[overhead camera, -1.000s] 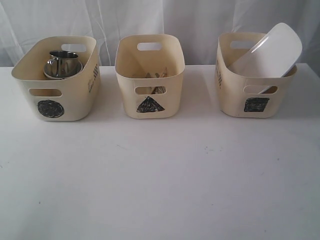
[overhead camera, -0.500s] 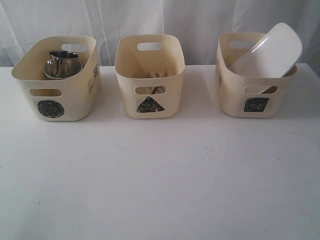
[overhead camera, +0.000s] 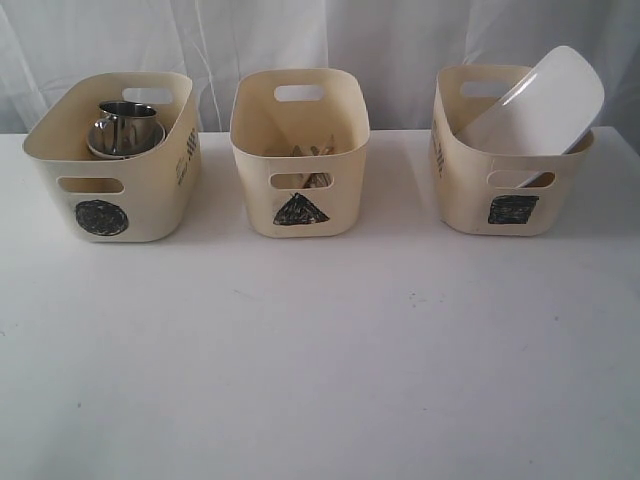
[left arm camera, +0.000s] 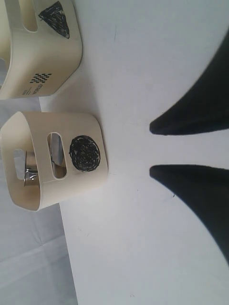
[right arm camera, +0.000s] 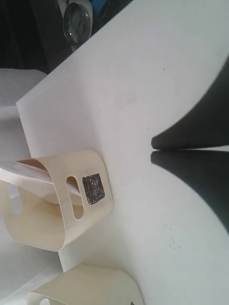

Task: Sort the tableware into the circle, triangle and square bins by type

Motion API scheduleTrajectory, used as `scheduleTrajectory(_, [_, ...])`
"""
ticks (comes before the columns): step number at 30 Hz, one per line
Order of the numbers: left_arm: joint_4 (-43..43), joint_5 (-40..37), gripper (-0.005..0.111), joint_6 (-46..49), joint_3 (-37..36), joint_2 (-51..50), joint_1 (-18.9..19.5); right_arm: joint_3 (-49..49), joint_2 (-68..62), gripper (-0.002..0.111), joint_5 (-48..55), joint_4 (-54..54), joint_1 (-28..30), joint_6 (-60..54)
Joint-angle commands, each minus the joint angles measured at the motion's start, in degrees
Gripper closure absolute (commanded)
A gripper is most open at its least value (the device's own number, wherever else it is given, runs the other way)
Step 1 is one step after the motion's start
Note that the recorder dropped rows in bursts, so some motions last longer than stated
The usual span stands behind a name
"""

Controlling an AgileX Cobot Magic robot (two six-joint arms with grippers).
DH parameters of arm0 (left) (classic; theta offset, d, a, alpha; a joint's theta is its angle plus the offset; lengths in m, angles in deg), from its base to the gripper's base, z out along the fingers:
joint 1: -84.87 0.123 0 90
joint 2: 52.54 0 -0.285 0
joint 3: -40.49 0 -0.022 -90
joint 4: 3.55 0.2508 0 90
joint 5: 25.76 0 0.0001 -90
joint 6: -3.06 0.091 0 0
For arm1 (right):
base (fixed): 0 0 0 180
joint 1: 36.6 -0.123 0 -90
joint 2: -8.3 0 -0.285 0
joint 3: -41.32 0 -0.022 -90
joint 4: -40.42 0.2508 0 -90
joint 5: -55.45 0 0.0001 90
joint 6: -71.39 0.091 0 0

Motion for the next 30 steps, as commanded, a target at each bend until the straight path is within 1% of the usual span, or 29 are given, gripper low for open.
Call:
scheduleTrajectory(1, [-0.1,0.0,0.078,-0.5,-0.1,0.4,0.0,-0.2,3.7,0.108,-0.2,0.0,0.0,0.5])
scheduleTrajectory(7, [-0.1,0.0,0.078,-0.5,-0.1,0.4,0.0,-0.2,15.9,0.108,-0.2,0.0,0.0,1.1])
scheduleTrajectory(13, [-0.1,0.0,0.078,-0.5,-0.1,0.4,0.0,-0.2,23.8,0.108,-0.2,0.0,0.0,1.1])
scheduleTrajectory(25, [-0.1,0.0,0.078,-0.5,-0.1,0.4,0.0,-0.6,24.5,0.108,-0.4,-0.3,0.0,1.1])
scheduleTrajectory(28, [-0.1,0.0,0.078,-0.5,-0.1,0.4,0.0,-4.0,24.5,0.108,-5.8,-5.5,0.0,1.1])
scheduleTrajectory(30, [-0.1,0.0,0.078,-0.5,-0.1,0.4,0.0,-8.3,24.5,0.108,-12.8,-9.5,0.0,1.1])
